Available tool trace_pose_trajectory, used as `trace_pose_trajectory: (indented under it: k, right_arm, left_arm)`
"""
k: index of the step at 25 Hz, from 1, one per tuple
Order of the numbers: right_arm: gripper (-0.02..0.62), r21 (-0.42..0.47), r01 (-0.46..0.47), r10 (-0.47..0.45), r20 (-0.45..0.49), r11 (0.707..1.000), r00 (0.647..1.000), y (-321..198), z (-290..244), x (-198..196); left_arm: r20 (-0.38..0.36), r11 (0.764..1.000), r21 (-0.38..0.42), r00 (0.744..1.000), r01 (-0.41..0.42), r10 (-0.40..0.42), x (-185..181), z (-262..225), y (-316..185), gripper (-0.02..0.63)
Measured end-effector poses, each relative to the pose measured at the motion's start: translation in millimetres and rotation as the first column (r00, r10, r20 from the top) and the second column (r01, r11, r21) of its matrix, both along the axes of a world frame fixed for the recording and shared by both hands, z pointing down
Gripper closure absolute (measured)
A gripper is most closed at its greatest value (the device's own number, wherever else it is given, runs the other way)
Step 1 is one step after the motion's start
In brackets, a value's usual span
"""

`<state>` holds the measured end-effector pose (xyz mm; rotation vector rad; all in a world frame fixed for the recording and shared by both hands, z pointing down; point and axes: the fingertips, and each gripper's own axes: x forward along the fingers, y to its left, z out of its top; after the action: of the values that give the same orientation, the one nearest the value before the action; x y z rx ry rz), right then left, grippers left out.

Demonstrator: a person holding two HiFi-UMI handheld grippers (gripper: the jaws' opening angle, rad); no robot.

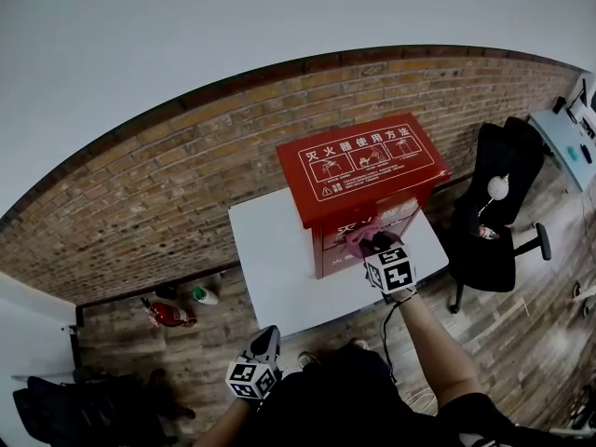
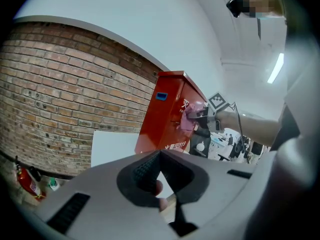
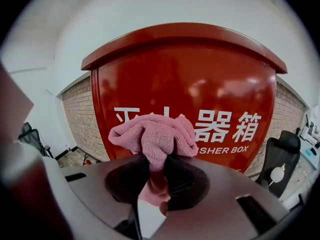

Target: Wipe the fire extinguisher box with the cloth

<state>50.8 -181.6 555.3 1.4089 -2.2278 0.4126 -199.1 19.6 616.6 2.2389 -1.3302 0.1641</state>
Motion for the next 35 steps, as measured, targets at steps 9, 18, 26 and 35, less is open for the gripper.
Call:
trace_pose_trajectory:
  k: [9, 18, 26, 35]
  right_arm:
    - [0.502, -0.039, 0.002, -0.002, 0.000, 0.999, 1.000, -1, 22, -1]
    - [0.502, -0.084, 0.001, -0.002, -0.008, 0.996, 1.000, -2, 44, -1]
    - [0.502, -0.113, 0.007, -0.008, -0.014, 0.994, 1.000, -2, 60, -1]
    - [0.502, -0.140, 0.018, -0.020, -0.017, 0.990, 1.000, -2, 76, -2]
  left_arm:
    - [0.011, 1.000, -0.009, 1.000, 0.011, -0.010, -3, 6, 1, 0.589]
    - [0.017, 1.000, -0.016, 1.000, 0.019, -0.019, -5, 8, 2, 0.589]
    - [0.015, 0.999, -0.024, 1.000, 0.026, -0.026, -6, 7, 3, 0.589]
    - [0.015, 0.998, -0.049, 0.999, 0.029, -0.028, -5, 8, 6, 0.589]
